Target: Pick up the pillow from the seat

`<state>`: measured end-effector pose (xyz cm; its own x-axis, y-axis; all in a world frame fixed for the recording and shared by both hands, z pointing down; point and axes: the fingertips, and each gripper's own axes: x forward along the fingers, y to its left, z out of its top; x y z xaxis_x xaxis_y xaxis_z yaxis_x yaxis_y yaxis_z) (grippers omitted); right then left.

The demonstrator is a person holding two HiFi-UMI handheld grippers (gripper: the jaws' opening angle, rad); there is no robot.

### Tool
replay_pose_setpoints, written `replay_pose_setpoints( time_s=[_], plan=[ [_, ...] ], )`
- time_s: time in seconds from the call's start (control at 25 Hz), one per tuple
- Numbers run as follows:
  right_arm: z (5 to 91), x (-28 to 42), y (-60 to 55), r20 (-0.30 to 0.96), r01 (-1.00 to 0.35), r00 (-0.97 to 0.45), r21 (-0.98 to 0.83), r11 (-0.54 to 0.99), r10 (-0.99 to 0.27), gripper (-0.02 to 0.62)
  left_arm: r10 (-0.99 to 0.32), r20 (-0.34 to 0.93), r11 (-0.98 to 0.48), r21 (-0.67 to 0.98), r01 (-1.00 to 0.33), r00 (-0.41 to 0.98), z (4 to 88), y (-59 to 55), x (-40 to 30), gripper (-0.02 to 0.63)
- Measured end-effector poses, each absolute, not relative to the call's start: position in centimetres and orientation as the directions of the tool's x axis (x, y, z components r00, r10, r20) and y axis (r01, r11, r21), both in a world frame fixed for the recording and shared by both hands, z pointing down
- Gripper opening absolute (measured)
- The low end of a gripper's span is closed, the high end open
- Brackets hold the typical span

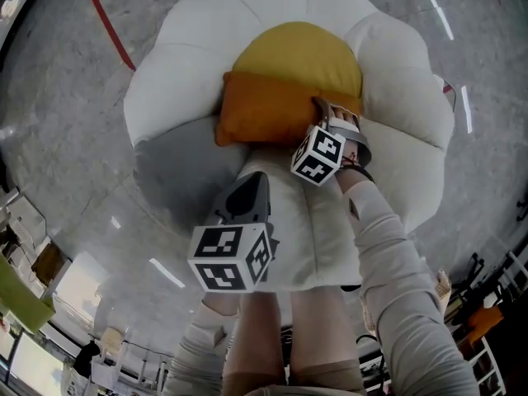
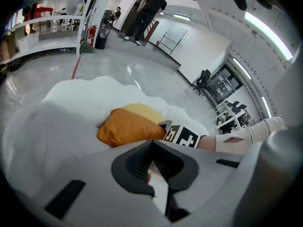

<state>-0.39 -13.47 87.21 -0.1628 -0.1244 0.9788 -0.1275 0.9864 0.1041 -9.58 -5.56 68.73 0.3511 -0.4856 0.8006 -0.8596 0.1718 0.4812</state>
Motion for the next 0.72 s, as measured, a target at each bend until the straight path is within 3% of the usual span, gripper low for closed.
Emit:
replay_pose_setpoints(
  time_s=[0.32, 0.72],
  plan=[
    [85.1, -0.4, -14.9, 0.971, -0.288, -0.170, 0.115, 0.951, -0.169, 0.414, -0.487, 0.801, 0.161, 0.474, -0.866, 0.348, 67.6, -5.6, -9.3, 0.006],
    [80.9, 1.0, -15.7, 0.964, -0.380, -0.164, 0.136, 0.915, -0.211, 0.416, -0.503, 0.795, 0.145, 0.465, -0.873, 0.340, 65.5, -5.6, -8.5, 0.006]
  ],
)
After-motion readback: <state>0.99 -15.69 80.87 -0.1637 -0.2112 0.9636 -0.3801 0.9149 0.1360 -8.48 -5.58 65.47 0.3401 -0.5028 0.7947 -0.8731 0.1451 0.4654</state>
